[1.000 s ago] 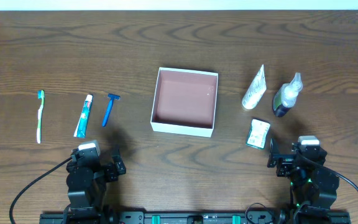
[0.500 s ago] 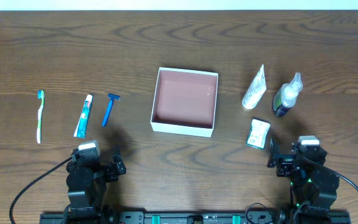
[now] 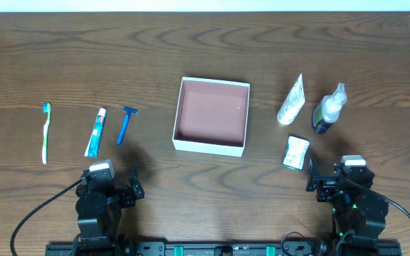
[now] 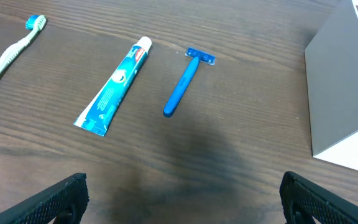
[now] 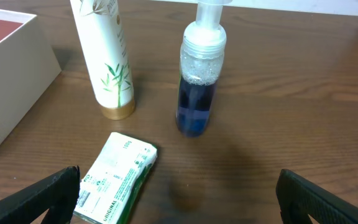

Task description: Pack container

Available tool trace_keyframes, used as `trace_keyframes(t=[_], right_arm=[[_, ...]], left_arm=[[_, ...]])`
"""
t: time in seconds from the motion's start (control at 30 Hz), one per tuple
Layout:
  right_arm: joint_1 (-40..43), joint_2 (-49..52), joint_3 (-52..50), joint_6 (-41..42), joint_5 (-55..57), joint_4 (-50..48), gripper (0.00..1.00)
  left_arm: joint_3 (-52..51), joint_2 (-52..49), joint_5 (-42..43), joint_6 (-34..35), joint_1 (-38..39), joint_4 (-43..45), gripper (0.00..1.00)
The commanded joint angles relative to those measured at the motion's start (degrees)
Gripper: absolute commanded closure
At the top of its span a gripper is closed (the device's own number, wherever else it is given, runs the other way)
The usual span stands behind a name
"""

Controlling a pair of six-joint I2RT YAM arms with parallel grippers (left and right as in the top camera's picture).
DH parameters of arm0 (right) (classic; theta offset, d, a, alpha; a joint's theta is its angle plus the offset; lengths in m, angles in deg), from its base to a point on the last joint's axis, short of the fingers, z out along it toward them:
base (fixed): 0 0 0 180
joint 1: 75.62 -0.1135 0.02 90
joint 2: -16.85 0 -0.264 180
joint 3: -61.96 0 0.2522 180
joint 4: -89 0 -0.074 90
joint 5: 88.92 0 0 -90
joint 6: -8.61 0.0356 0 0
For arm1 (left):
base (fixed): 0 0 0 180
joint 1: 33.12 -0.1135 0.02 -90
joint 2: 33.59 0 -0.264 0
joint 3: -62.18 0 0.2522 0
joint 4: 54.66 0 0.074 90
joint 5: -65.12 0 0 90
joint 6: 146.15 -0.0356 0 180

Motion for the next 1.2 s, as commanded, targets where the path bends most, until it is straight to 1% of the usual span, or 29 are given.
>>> trace_keyframes(t=[0.0, 0.2, 0.3, 0.37, 0.43, 0.5, 0.63, 0.77, 0.93, 0.97, 1.03, 1.17], right_arm=[[0.4, -0.1, -0.3, -0.7, -0.3, -0.1, 0.01], [0.4, -0.1, -0.3, -0.7, -0.3, -0.1, 0.01], [0.4, -0.1, -0.3, -0.7, -0.3, -0.1, 0.01], [0.4, -0.1, -0.3, -0.7, -0.3, -0.1, 0.01], [0.4, -0.1, -0.3, -0.7, -0.3, -0.1, 0.01], [0.4, -0.1, -0.3, -0.7, -0.3, -0.1, 0.01], [0.4, -0.1, -0.3, -0.7, -0.3, -0.1, 0.01], [0.4, -0.1, -0.3, -0.7, -0.3, -0.1, 0.01], [0.4, -0.1, -0.3, -0.7, -0.3, -0.1, 0.01], [0.4, -0.1, -0.3, -0.7, -0.3, -0.1, 0.01], [0.4, -0.1, -0.3, -0.7, -0.3, -0.1, 0.01], [0.4, -0.1, -0.3, -0.7, -0.3, -0.1, 0.01]], left_arm=[[-0.7, 0.4, 0.2, 0.8, -0.2, 0.9, 0.02], [-0.2, 0.4, 1.3, 0.8, -0.2, 2.4, 0.02], [2.2, 0.1, 1.4, 1.0, -0.2, 2.4, 0.02], [5.5, -1.4, 1.4, 3.5, -0.2, 2.1, 0.02], [10.2, -5.1, 1.4, 6.8, -0.2, 1.0, 0.02], [16.6, -11.7, 1.4, 8.9, -0.2, -1.6, 0.02], [31.4, -28.4, -0.8, 8.6, -0.3, -9.5, 0.02], [49.2, -48.0, -1.0, 1.1, -1.4, -19.3, 0.02], [68.4, -66.3, -2.5, -7.6, -5.0, -31.6, 0.02], [70.6, -68.5, -3.1, -8.8, -5.5, -32.7, 0.02], [73.4, -72.3, -3.3, -9.0, -6.8, -33.2, 0.02], [74.1, -76.6, -4.8, -9.1, -9.1, -31.2, 0.02]])
